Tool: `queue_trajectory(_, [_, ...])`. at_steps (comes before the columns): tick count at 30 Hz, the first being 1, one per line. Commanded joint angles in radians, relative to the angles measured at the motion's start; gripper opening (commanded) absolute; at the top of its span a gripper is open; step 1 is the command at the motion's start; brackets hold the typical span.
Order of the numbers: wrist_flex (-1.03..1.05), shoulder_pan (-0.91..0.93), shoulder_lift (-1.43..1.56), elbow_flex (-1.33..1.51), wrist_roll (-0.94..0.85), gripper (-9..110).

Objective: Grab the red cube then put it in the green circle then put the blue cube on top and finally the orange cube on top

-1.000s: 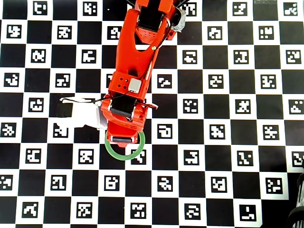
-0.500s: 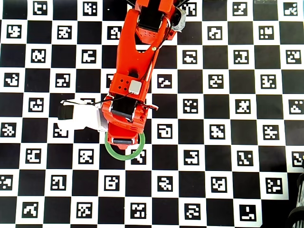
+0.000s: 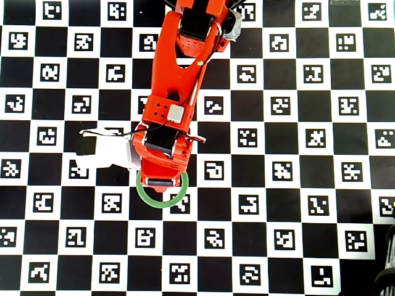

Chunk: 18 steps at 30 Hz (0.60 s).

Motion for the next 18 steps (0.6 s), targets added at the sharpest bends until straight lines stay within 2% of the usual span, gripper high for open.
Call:
queue_trajectory(1, [-0.018,0.009,0.115,0.006,-0.008,30])
queue_trajectory(9, [0.002,0.011,0.149,-0.008,0.017,39])
queue_trajectory(18, [0.127,-0.023,0.301,-0.044,0.074,40])
